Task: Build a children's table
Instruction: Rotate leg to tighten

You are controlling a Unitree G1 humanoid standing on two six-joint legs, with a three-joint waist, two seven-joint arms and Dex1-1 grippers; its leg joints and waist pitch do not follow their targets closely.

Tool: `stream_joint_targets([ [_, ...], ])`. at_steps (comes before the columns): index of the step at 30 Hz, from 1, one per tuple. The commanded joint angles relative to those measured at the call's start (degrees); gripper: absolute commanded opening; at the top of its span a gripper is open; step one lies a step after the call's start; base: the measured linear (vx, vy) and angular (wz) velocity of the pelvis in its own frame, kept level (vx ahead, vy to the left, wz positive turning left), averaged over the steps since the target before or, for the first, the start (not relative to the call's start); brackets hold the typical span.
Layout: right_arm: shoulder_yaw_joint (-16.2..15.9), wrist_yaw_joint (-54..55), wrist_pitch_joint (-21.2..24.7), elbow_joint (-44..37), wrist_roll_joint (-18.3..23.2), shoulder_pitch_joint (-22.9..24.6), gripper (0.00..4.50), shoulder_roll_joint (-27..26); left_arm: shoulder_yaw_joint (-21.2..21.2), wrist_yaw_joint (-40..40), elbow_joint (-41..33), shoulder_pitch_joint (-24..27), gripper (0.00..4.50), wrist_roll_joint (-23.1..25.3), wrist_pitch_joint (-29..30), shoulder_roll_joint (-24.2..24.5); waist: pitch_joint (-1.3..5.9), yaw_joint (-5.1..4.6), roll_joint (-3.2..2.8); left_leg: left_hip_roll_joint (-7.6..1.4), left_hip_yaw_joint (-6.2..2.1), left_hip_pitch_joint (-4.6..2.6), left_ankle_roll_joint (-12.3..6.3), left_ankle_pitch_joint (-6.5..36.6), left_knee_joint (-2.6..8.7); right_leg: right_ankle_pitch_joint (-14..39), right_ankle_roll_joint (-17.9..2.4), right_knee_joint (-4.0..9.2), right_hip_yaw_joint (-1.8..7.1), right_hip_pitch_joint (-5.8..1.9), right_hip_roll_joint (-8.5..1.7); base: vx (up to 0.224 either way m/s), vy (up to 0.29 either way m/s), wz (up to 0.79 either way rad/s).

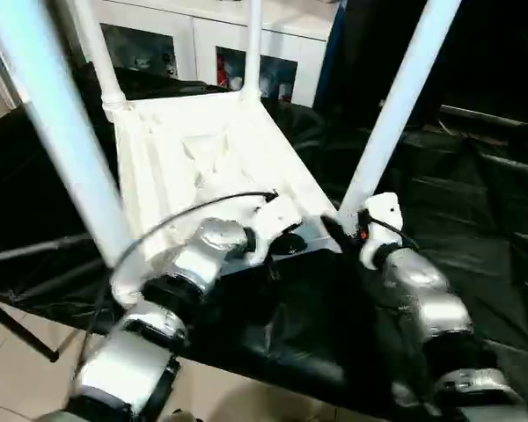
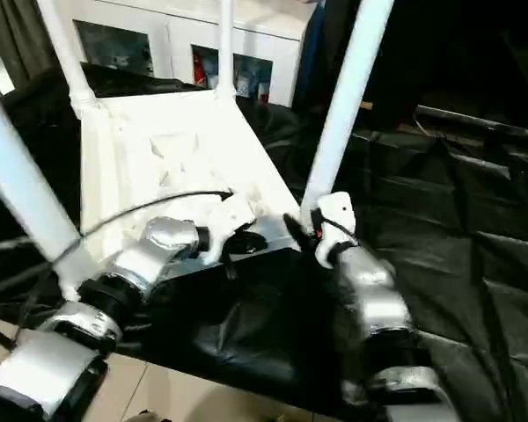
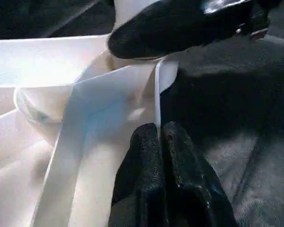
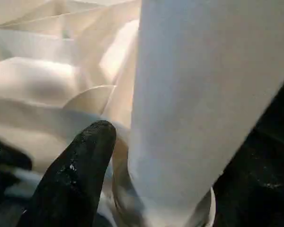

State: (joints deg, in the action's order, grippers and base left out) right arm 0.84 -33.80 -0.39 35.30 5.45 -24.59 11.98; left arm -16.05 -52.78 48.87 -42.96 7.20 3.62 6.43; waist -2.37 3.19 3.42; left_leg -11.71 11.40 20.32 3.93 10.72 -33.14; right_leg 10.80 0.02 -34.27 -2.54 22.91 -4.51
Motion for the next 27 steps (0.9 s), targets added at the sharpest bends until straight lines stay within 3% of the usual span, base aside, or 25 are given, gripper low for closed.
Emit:
stream_joint_targets([
  [1,-4.9,-11.7,1.1,-2.5,1.9,1.8,3.09,1.6,-2.3,-5.4,-0.8,0.2,0.0,0.1,0.8,1.4,2.7,0.23,-0.09,-1.71,-1.11,-0.14,-1.98,17.0,4.28,17.7,-9.6,5.08,2.16,-2.17,-3.55,0.0,0.0,0.0],
  [3,-6.0,-20.4,3.1,-5.6,4.6,2.8,3.09,5.1,-3.1,-10.6,-2.1,0.9,0.0,-0.3,0.7,4.1,2.84,0.18,-0.12,-1.81,-0.96,-0.08,-2.95,15.0,4.15,13.1,-11.3,4.55,2.17,-2.32,-3.52,0.0,0.0,0.0],
  [7,-6.4,-25.7,4.6,-7.2,6.4,3.0,3.09,7.4,-2.9,-13.9,-3.0,1.2,0.0,-1.1,0.2,5.8,3.18,0.37,-0.23,-1.92,-0.8,-0.07,-4.47,9.9,3.7,3.5,-15.2,3.33,1.99,-2.64,-3.4,0.0,0.0,0.0],
  [11,-7.4,-32.4,5.1,-8.2,7.1,3.0,3.09,10.1,-2.5,-22.1,-6.3,2.7,0.0,-4.3,-0.2,8.8,3.22,0.44,-0.19,-2.05,-0.65,-0.26,-5.25,9.0,3.57,1.3,-16.9,2.93,1.97,-2.81,-3.43,0.0,0.0,0.0],
  [16,-8.2,-35.8,6.9,-9.2,7.9,3.2,3.09,11.2,-2.8,-26.3,-8.6,3.8,0.0,-5.2,0.9,11.2,3.07,1.0,-0.3,-2.28,-0.29,-0.5,-4.76,8.9,3.53,1.8,-17.2,2.81,1.88,-2.66,-3.27,0.0,0.0,0.0],
  [21,-8.3,-37.2,7.9,-9.9,8.7,3.4,2.47,10.9,-2.8,-27.6,-9.8,4.5,0.0,-5.6,1.5,12.3,2.97,1.9,-0.29,-2.31,-0.3,-0.66,-2.58,10.6,3.71,5.6,-15.7,3.09,2.0,-2.47,-3.4,0.0,0.0,0.0],
  [27,-8.5,-37.7,9.1,-10.3,9.5,3.9,2.15,11.1,-2.6,-26.5,-9.7,4.5,0.0,-5.3,1.4,12.3,3.08,1.94,-0.26,-2.08,-0.35,-0.52,-2.59,9.4,3.63,4.2,-15.3,2.95,2.01,-2.57,-3.32,0.0,0.0,0.0],
])
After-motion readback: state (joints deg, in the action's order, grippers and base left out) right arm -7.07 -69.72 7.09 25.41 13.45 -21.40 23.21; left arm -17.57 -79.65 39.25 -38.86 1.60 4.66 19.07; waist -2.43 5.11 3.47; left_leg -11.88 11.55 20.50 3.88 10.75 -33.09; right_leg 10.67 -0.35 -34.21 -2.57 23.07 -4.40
